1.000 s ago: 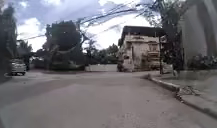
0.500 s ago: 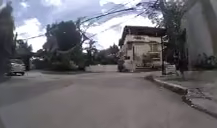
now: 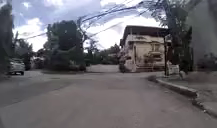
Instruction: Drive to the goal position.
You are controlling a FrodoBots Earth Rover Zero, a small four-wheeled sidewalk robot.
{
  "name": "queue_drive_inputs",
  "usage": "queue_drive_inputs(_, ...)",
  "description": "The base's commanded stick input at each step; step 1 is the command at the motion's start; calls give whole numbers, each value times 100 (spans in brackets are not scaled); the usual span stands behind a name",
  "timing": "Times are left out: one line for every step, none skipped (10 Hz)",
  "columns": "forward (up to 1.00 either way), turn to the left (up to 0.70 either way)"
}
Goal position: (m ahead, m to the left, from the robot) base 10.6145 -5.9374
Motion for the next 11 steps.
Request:
queue_drive_inputs(50,0)
queue_drive_inputs(50,0)
queue_drive_inputs(50,0)
queue_drive_inputs(50,0)
queue_drive_inputs(50,0)
queue_drive_inputs(50,0)
queue_drive_inputs(50,0)
queue_drive_inputs(50,0)
queue_drive_inputs(50,0)
queue_drive_inputs(50,0)
queue_drive_inputs(50,0)
